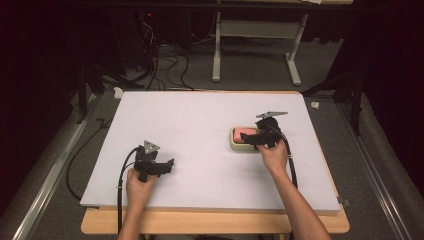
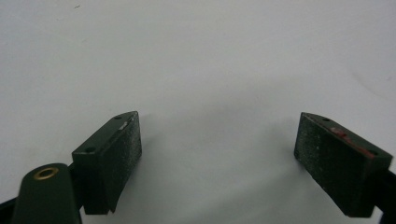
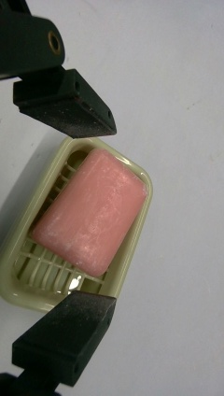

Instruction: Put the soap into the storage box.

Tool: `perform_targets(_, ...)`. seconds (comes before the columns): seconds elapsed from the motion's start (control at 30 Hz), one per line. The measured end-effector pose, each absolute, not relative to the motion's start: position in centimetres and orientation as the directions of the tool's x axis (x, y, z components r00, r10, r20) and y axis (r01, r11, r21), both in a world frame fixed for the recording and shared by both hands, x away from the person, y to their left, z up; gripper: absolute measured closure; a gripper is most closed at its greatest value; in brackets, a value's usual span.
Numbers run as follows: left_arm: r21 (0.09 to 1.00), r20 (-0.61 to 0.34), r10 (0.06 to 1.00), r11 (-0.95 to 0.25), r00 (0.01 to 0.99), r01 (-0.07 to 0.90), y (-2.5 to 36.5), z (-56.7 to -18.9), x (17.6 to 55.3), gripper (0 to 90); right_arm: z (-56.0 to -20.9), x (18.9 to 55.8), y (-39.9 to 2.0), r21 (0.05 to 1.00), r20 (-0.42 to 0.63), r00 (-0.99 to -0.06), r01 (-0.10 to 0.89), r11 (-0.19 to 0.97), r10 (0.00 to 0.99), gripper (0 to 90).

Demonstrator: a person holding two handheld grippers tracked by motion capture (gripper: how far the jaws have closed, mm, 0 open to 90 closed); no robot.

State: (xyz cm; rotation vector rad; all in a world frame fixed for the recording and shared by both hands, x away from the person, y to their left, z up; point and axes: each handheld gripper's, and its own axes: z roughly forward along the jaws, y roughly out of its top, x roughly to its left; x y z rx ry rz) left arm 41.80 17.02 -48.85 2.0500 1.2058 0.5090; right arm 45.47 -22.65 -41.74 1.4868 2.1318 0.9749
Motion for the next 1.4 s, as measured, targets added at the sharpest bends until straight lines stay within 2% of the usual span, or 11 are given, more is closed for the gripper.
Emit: perform_targets(1.4,0.731,-0.011,0.872,-0.327,0.49,0.598,17.0,-48.9,41.8,15.5,-39.4,42.8,-26.5,0.774,0.08,-0.354,0.611,0.166,0.932,16.9)
